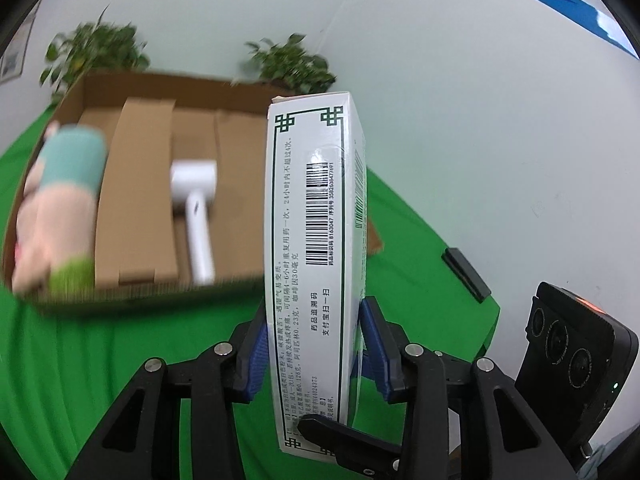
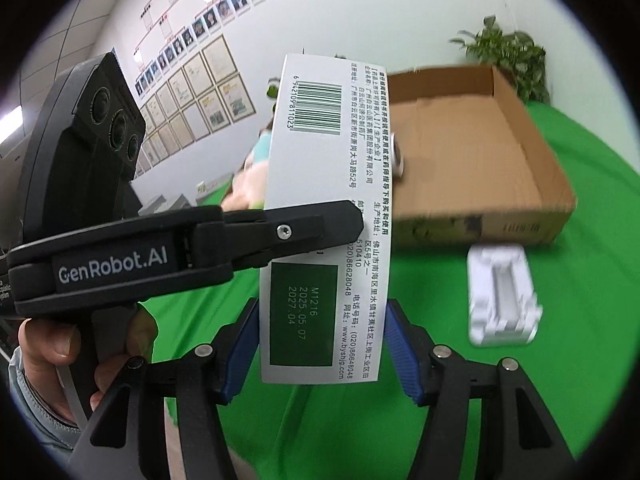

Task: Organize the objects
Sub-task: 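Lift the medicine box with the right gripper and carry it over the tray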

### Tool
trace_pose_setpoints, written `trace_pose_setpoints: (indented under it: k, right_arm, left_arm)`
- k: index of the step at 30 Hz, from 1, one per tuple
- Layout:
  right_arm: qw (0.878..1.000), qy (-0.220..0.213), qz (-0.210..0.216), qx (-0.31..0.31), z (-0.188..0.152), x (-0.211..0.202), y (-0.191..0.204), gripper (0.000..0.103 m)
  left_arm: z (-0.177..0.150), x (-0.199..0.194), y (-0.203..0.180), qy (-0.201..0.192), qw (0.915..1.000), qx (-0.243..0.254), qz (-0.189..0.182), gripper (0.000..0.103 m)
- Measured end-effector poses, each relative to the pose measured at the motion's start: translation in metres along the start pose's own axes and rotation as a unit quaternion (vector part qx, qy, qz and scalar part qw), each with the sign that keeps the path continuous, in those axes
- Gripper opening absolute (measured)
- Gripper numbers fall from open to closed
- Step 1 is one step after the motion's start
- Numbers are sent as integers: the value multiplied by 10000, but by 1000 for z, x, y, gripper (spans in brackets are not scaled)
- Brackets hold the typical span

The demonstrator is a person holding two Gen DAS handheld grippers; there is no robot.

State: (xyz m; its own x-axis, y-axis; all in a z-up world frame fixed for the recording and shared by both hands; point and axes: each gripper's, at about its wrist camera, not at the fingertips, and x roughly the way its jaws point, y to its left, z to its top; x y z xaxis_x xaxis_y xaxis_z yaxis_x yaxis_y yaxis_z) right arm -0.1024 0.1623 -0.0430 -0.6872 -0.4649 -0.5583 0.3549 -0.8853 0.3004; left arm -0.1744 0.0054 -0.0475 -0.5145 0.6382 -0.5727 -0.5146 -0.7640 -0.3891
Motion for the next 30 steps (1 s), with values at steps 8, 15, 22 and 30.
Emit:
trace_pose_setpoints:
  k: [8, 15, 22, 30]
  right_arm:
    - [9991, -410, -124, -20, 70, 2, -19, 59]
    - [9997, -226, -56, -14, 108, 26, -44, 60]
    - [9996, 238, -86, 125, 112, 60, -69, 60]
    - [9955, 822, -200, 424, 96, 102, -94, 59]
  left_arm:
    - [83, 15, -12, -173, 9991, 370, -68, 40]
    - [134, 47, -3, -63, 9994, 337, -2, 39]
    - [133, 100, 35, 293, 9995, -59, -73, 39]
    - [119, 165, 78, 820, 9949, -582, -24, 39]
